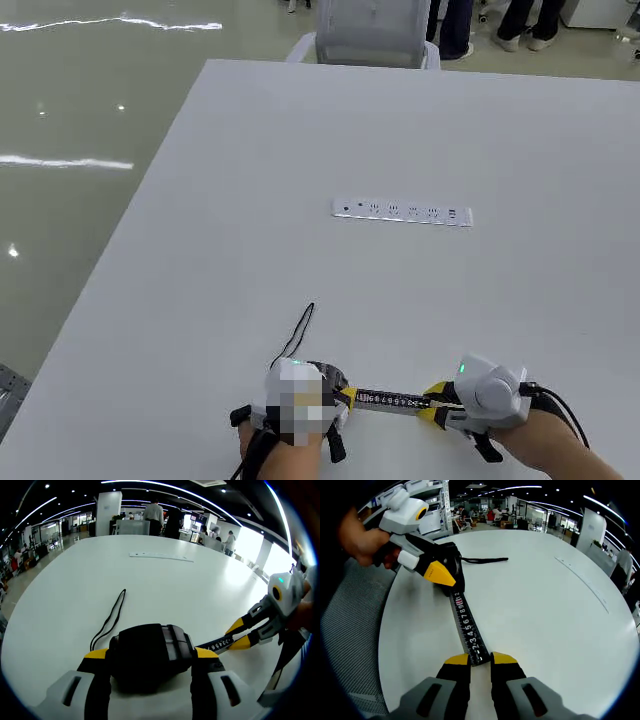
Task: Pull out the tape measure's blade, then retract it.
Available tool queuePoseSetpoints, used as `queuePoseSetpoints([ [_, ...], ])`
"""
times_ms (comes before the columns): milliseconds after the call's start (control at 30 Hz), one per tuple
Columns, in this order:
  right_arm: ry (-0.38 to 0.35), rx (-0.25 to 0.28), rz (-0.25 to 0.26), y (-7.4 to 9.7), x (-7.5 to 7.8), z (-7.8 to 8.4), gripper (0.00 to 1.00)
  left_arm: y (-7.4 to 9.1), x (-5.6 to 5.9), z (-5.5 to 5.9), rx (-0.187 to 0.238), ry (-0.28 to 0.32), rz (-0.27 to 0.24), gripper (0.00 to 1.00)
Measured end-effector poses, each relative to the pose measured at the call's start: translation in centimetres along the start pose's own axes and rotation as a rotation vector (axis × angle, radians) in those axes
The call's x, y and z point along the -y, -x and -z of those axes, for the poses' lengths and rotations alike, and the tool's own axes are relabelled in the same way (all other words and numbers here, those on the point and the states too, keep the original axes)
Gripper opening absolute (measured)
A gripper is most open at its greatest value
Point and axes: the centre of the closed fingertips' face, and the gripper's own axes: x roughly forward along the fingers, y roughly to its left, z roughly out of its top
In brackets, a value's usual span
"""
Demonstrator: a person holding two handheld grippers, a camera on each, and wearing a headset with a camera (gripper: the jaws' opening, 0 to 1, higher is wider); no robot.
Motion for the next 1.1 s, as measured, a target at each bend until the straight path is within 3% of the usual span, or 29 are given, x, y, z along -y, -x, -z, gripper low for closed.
queuePoseSetpoints([
  [1100,0.021,0.008,-0.015,-0.78,-0.39,-0.85,0.14,0.08,0.05,-0.08,0.002,0.004,-0.001,0.62],
])
